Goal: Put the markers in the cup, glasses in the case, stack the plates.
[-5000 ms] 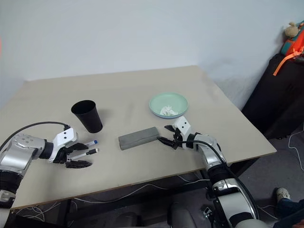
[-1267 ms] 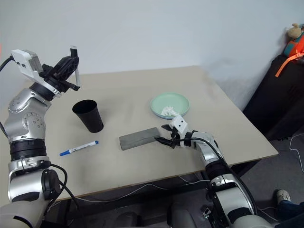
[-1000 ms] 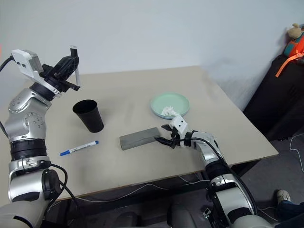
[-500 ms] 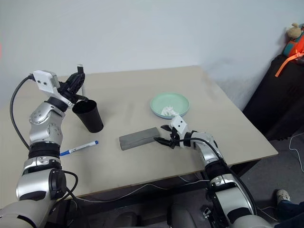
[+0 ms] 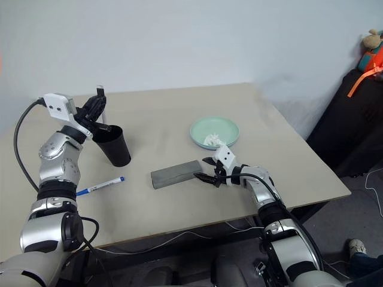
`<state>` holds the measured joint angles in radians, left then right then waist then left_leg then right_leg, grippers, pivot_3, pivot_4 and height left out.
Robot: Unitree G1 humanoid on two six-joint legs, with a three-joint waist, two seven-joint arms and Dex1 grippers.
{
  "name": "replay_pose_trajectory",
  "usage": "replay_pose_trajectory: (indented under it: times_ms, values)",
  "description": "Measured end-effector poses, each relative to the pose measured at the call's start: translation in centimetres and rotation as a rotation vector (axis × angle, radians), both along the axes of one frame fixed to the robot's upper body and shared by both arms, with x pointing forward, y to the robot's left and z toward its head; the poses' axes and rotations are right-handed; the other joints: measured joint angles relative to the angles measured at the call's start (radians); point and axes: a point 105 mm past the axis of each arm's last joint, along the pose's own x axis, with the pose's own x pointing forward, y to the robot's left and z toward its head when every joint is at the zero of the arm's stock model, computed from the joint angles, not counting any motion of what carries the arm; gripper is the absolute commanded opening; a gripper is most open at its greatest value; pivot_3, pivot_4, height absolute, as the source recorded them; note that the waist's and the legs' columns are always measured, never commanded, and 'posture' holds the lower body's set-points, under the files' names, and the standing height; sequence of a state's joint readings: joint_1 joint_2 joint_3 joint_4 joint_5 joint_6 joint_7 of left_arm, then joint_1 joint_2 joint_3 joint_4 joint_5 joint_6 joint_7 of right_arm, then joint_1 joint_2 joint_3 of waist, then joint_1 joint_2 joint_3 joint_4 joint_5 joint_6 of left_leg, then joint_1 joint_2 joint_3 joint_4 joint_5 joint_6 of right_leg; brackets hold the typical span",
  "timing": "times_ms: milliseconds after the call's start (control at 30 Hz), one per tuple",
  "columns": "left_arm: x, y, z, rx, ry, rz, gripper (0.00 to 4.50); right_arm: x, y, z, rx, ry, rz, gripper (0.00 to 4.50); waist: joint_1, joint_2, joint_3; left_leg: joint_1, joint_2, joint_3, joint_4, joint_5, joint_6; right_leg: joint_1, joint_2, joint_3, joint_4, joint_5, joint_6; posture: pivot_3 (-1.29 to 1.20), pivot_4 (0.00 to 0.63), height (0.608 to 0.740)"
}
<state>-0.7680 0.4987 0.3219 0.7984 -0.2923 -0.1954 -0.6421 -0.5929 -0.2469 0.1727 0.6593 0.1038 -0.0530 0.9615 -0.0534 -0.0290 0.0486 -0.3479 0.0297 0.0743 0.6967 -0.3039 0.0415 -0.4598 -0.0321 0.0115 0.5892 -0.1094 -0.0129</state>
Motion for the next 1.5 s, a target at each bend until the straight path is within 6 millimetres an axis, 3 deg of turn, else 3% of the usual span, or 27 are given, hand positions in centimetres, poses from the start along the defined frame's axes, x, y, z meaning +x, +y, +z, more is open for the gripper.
replay_pose_trajectory:
  times_ms: [967, 1133, 1233, 1500]
  values:
    - [0.0, 0.3, -1.0, -0.008, 0.023, 0.017, 0.10, 0.0, 0.0, 0.0, -0.002, 0.000, 0.000, 3.49, 0.000, 0.000, 0.000, 0.000, 0.000, 0.000, 0.000, 0.000, 0.000, 0.000, 0.000, 0.000, 0.000, 0.000, 0.000, 0.00, 0.000, 0.720]
    - [-0.5, 0.0, -3.7, -0.027, 0.084, 0.014, 0.10, 0.0, 0.1, -0.1, -0.003, 0.002, 0.001, 3.49, 0.000, 0.000, 0.000, 0.000, 0.000, 0.000, 0.000, 0.000, 0.000, 0.000, 0.000, -0.001, 0.000, 0.000, 0.000, 0.00, 0.000, 0.720]
    - [-0.5, 0.0, -3.9, -0.030, 0.087, 0.017, 0.10, 0.0, 0.1, -0.1, -0.003, 0.001, 0.002, 3.49, 0.001, 0.000, 0.000, 0.000, 0.000, 0.000, 0.000, 0.000, 0.000, 0.000, 0.000, -0.001, 0.000, 0.000, 0.000, 0.00, 0.000, 0.720]
    - [-0.5, 0.0, -3.8, -0.032, 0.088, 0.020, 2.81, 0.0, 0.1, -0.1, -0.003, 0.001, 0.003, 3.49, 0.000, 0.000, 0.000, 0.000, 0.000, 0.000, 0.000, 0.000, 0.000, 0.000, 0.000, -0.001, 0.000, 0.000, 0.000, 0.00, 0.000, 0.720]
